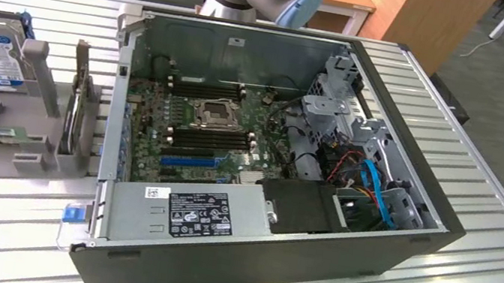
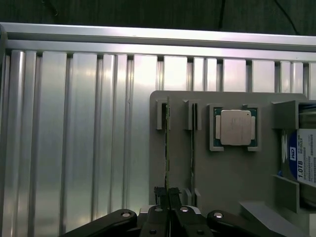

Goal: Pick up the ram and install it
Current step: 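Pick up the ram and move it above insertion slot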

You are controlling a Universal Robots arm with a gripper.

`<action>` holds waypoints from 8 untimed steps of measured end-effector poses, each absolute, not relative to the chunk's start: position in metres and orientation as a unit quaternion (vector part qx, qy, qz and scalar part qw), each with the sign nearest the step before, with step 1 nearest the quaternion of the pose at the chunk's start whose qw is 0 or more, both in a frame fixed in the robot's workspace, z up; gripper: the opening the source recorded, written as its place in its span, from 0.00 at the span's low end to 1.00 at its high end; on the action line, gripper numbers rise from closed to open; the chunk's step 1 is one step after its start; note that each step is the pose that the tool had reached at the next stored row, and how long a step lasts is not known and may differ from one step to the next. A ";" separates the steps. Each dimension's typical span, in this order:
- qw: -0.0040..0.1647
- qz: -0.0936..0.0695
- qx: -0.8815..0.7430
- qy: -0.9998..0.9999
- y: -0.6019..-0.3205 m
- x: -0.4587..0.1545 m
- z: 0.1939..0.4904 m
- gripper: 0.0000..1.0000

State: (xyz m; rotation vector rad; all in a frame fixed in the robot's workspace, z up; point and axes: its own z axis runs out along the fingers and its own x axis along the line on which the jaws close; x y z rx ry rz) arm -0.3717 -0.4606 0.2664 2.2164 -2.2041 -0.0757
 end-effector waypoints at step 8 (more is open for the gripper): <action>0.007 -0.024 0.709 -0.705 -0.461 -0.372 0.278 0.12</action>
